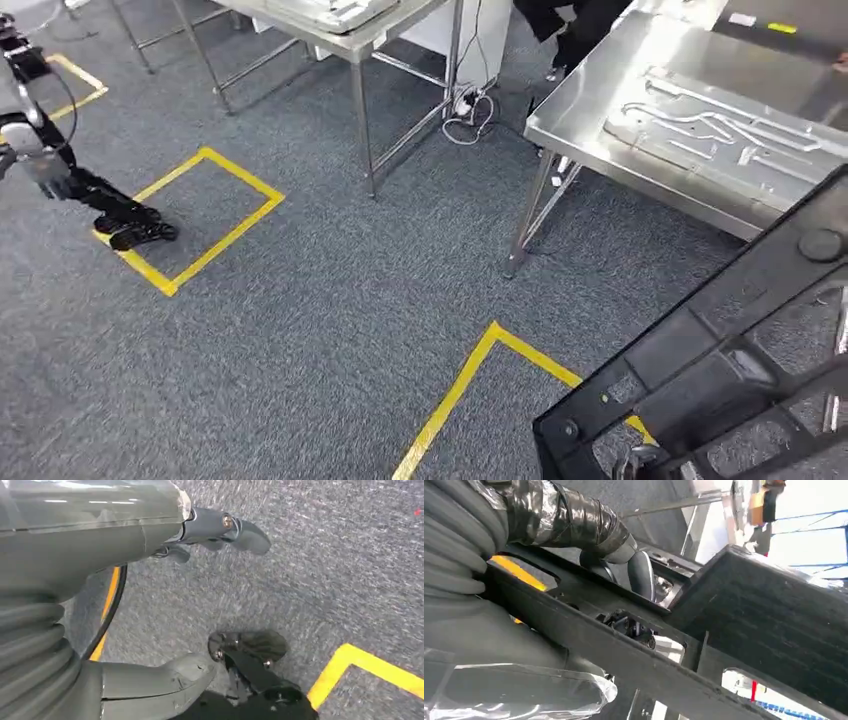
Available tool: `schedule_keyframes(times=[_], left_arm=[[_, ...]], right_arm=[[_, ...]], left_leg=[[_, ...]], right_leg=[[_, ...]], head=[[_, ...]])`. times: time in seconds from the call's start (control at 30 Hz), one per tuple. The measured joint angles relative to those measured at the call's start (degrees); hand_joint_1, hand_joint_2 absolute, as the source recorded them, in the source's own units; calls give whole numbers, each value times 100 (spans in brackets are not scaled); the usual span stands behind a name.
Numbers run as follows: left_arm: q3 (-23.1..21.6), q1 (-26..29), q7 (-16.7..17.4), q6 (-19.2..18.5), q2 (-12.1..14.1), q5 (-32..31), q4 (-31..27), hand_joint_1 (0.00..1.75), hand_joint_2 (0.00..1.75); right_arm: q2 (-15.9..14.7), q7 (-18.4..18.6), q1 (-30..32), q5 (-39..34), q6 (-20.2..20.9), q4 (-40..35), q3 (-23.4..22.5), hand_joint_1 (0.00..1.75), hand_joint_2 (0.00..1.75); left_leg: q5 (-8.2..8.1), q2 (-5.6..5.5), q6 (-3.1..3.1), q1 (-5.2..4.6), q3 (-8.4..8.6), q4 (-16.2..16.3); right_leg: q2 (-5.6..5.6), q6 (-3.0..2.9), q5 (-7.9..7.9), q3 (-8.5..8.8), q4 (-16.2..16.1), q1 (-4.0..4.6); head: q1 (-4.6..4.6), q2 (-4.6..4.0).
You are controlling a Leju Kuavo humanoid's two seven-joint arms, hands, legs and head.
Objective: Take the parts from the cabinet and place them on the table.
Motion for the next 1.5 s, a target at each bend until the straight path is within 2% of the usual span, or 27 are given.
schedule_keyframes(times=[0.07, 0.1, 0.17, 0.2, 0.23, 0.3, 0.33, 0.37, 0.5, 0.53, 0.57, 0.6, 0.67, 0.7, 0.73, 0.8, 0.83, 0.87, 0.93, 1.03, 1.1, 1.17, 1.23, 1.33, 1.37, 1.4, 1.5], left_arm=[[0, -6, -4, 2, -2, 0, 0, 0, 175], [0, 14, 0, 2, 0, 0, -2, 0, 175], [2, 39, 4, 2, 0, 0, -2, 0, 175], [2, 40, 9, 2, 0, 0, -2, 0, 175], [2, 36, 11, 2, 0, 0, -2, 0, 175], [2, 17, 11, -15, -2, -2, -2, 0, 175], [2, 13, 11, -15, -7, -7, 0, 0, 175], [2, 13, 15, -15, -7, -9, 0, 0, 175], [2, -32, 15, -17, -9, -9, -2, 0, 175], [2, -30, 15, -17, -7, -11, 0, 0, 175], [2, -29, 13, -17, -4, -11, 0, 0, 175], [2, -26, 13, -17, -4, -11, 0, 0, 175], [4, 2, 15, -20, -4, -11, 0, 0, 175], [4, 18, 15, -20, -7, -17, 0, 0, 175], [4, 30, 15, -20, -7, -17, 0, 0, 175], [4, 22, 15, -17, -4, -17, 0, 0, 175], [7, 22, 15, -17, -4, -17, 0, 0, 175], [9, 23, 15, -15, 9, -20, 0, 0, 175], [15, 20, 15, -15, 11, -20, -2, 0, 175], [15, -4, 7, -17, 2, -55, 0, 0, 175], [15, -1, -7, -17, 4, -59, -2, 0, 175], [15, 24, -9, -13, 4, -63, -2, 0, 175], [15, 24, -11, -13, 4, -68, -2, 0, 175], [15, 7, -13, -13, 2, -70, -2, 0, 175], [15, 10, -13, -15, 2, -72, 0, 0, 175], [15, 12, -13, -15, 2, -74, -2, 0, 175], [15, -20, -13, -13, 2, -74, 0, 0, 175]], right_arm=[[0, 20, 16, 15, 9, -24, -2, 175, 175], [0, 24, -3, 17, 15, -31, -2, 175, 175], [0, 37, -2, 35, 26, -35, 0, 175, 175], [0, 39, 5, 35, 37, -35, -2, 175, 175], [0, 41, 7, 35, 44, -35, -2, 175, 175], [0, 55, 9, 39, 48, -37, -4, 175, 175], [0, 55, 8, 46, 48, -39, -4, 175, 175], [0, 61, -2, 55, 48, -41, -4, 175, 175], [0, 74, 18, 85, 26, -76, -7, 175, 175], [0, 79, 31, 92, 17, -85, -7, 175, 175], [0, 79, 29, 101, 19, -87, -7, 175, 175], [2, 81, 16, 103, 20, -87, -4, 175, 175], [2, 85, 11, 118, 37, -87, 2, 175, 175], [2, 92, 12, 120, 41, -83, 2, 175, 175], [2, 92, 13, 120, 44, -83, 0, 175, 175], [2, 100, 12, 129, 50, -83, 2, 175, 175], [2, 107, 12, 135, 59, -83, 2, 175, 175], [2, 109, 4, 135, 66, -83, 2, 175, 175], [2, 118, -5, 135, 77, -83, 4, 175, 175], [2, 131, 0, 138, 87, -85, 0, 175, 175], [2, 135, -16, 140, 87, -83, 0, 175, 175], [0, 144, -48, 155, 98, -83, 4, 175, 175], [0, 149, -43, 155, 96, -74, 4, 175, 175], [0, 155, -42, 153, 92, -70, 0, 175, 175], [0, 155, -46, 153, 92, -70, 2, 175, 175], [0, 162, -64, 155, 94, -68, 2, 175, 175], [0, 162, -56, 162, 101, -68, 4, 175, 175]], left_leg=[[40, 169, 85, 9, 33, -65], [37, 257, 95, -2, 28, -64], [19, 460, 103, -14, 26, -58], [10, 544, 102, -20, 25, -57], [-2, 625, 92, -20, 29, -57], [-42, 779, 67, -20, 81, -57], [-65, 845, 42, -21, 115, -57], [-93, 886, 3, -63, 132, -59], [-130, 1104, -119, -62, 246, -101], [-189, 997, -162, -25, 239, -63], [-345, 640, -182, -22, 172, 137], [-574, 445, -186, -19, -1, 505], [-983, 322, -200, -20, -464, 1448], [-1007, 317, -206, -20, -622, 1720], [-891, 314, -203, -19, -645, 1699], [-336, 264, -175, -18, -369, 948], [-34, 77, -152, -14, -148, 398], [-29, -256, -120, -8, -56, 137], [-47, -199, -109, -21, -47, 57], [25, 19, 24, 25, 23, -54], [45, 195, 89, 2, 51, -94], [27, 395, 102, -29, 50, -93], [4, 574, 94, -35, 59, -91], [-69, 797, 44, -33, 145, -91], [-98, 850, 16, -51, 191, -91], [-149, 901, -33, -98, 200, -74], [-171, 1075, -109, -84, 299, -111]], right_leg=[[-653, 9, -208, -113, 291, 20], [-802, 37, -447, -322, 691, 19], [-866, 79, -803, -768, 1561, -16], [-875, 87, -810, -870, 1746, -28], [-886, 94, -680, -835, 1653, -36], [-989, 72, -165, -332, 724, -33], [-1183, 40, 33, -15, 169, -20], [-1366, -9, -55, 59, 34, 39], [-1107, -103, -24, 15, -28, 69], [-1033, -154, 25, 69, -94, -18], [-993, -196, 42, 74, -114, -16], [-939, -219, 50, 64, -114, -13], [-781, -242, 43, 54, -108, 2], [-690, -243, 43, 52, -97, 8], [-605, -245, 40, 53, -85, 9], [-419, -226, 21, 59, -44, 7], [-336, -209, 4, 61, -15, 5], [-278, -184, -11, 44, 12, 5], [-148, -117, -4, -14, 38, -2], [12, 2, 25, -43, 24, -17], [-624, 17, -283, -260, 462, 23], [-832, 58, -707, -720, 1370, -7], [-875, 87, -723, -930, 1742, -42], [-1065, 83, -35, -255, 498, -73], [-1392, 61, 42, -23, 76, -53], [-1491, 29, 7, -3, 30, -13], [-1250, -45, -8, -43, 39, 35]], head=[[11, 0], [11, 0], [9, 0], [7, 0], [9, 0], [11, 0], [9, 0], [2, 0], [9, 0], [4, 0], [4, 0], [-2, 0], [0, 0], [0, 0], [0, 0], [-2, 0], [-2, 0], [0, 0], [-2, 0], [0, 0], [6, 0], [9, 0], [11, 0], [11, 0], [13, 0], [5, 0], [7, 0]])
